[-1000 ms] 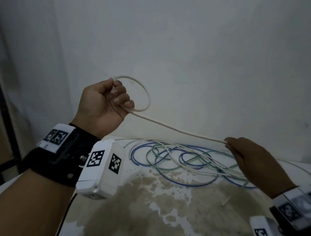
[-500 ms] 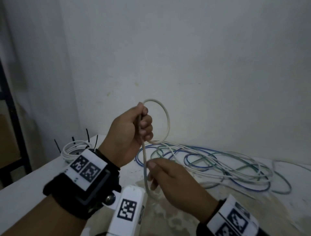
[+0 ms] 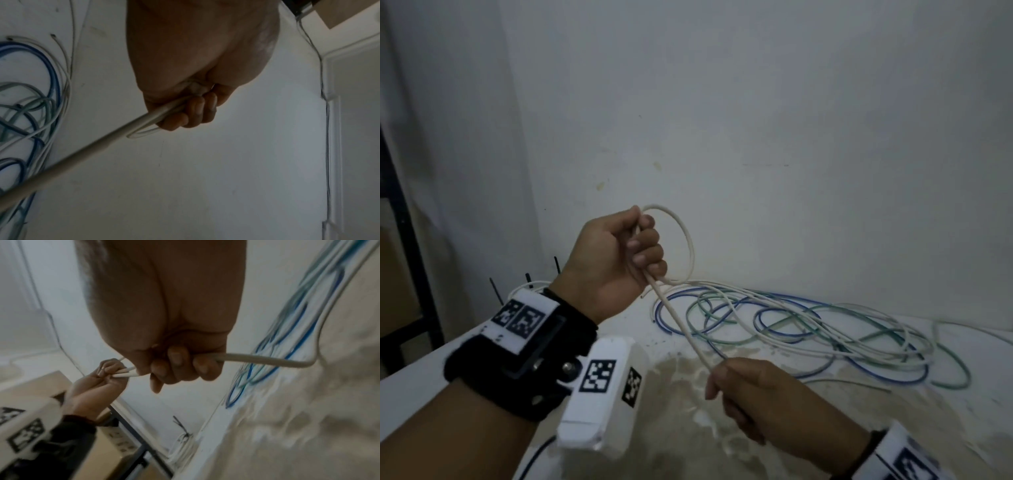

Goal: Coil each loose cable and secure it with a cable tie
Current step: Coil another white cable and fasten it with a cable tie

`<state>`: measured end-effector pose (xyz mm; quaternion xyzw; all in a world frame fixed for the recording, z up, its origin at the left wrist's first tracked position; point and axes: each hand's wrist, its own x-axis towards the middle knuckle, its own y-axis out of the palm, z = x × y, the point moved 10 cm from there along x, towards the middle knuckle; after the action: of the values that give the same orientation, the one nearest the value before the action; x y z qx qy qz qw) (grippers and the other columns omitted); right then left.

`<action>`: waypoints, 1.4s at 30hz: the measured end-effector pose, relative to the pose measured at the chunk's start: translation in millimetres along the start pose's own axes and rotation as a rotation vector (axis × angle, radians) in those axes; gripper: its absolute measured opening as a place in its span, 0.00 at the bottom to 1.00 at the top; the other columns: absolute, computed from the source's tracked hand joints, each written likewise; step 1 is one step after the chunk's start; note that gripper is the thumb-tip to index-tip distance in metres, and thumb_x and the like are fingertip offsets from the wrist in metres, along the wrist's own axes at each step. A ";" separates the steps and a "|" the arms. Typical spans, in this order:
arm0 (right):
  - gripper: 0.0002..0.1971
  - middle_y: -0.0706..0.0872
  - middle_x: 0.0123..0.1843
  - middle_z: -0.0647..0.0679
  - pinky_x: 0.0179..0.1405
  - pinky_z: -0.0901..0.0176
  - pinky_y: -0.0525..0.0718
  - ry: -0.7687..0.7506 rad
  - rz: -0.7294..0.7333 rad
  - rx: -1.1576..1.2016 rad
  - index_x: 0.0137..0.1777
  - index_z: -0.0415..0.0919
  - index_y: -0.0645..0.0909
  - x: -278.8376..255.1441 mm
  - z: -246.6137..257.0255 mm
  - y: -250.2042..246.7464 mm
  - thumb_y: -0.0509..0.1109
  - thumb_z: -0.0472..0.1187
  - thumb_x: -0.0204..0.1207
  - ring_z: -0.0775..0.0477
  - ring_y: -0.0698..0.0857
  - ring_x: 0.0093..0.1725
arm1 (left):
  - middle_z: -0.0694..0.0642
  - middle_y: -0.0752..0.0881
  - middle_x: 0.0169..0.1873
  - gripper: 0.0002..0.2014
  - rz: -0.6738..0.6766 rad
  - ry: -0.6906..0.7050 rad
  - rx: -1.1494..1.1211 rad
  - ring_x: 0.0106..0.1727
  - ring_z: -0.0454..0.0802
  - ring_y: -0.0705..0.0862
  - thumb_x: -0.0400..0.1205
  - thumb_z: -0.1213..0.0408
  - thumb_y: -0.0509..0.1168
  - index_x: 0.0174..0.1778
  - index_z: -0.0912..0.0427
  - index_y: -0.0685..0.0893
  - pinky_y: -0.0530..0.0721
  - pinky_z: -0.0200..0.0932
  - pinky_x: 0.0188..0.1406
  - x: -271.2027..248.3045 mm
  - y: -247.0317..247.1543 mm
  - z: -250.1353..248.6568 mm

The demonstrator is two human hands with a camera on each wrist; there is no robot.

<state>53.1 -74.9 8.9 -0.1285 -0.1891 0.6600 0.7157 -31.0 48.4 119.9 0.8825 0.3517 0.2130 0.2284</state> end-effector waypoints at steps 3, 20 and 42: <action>0.14 0.82 0.33 0.66 0.36 0.73 0.73 -0.056 -0.107 -0.411 0.36 0.59 0.77 -11.0 -3.0 -33.8 0.58 0.49 0.84 0.67 0.79 0.35 | 0.47 0.63 0.19 0.14 -0.035 -0.007 -0.023 0.18 0.44 0.62 0.84 0.60 0.53 0.32 0.56 0.71 0.71 0.37 0.20 1.6 -13.2 -4.8; 0.18 0.77 0.28 0.44 0.34 0.53 0.72 -0.060 -0.691 -1.008 0.32 0.41 0.73 15.9 49.1 -179.5 0.63 0.50 0.81 0.40 0.77 0.33 | 0.49 0.63 0.20 0.11 0.122 0.153 0.340 0.21 0.46 0.60 0.78 0.55 0.56 0.35 0.59 0.72 0.66 0.39 0.24 -22.6 22.6 2.1; 0.14 0.84 0.29 0.58 0.28 0.75 0.72 -0.287 -0.628 0.042 0.40 0.48 0.84 29.6 87.0 -77.0 0.60 0.39 0.83 0.63 0.77 0.26 | 0.50 0.73 0.30 0.16 0.015 0.380 0.595 0.34 0.45 0.69 0.85 0.59 0.52 0.37 0.50 0.83 0.71 0.35 0.38 -15.1 31.5 49.0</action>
<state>85.5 -58.6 123.1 0.0449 -0.3046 0.4226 0.8524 1.8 4.7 94.6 0.8575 0.4281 0.2634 -0.1100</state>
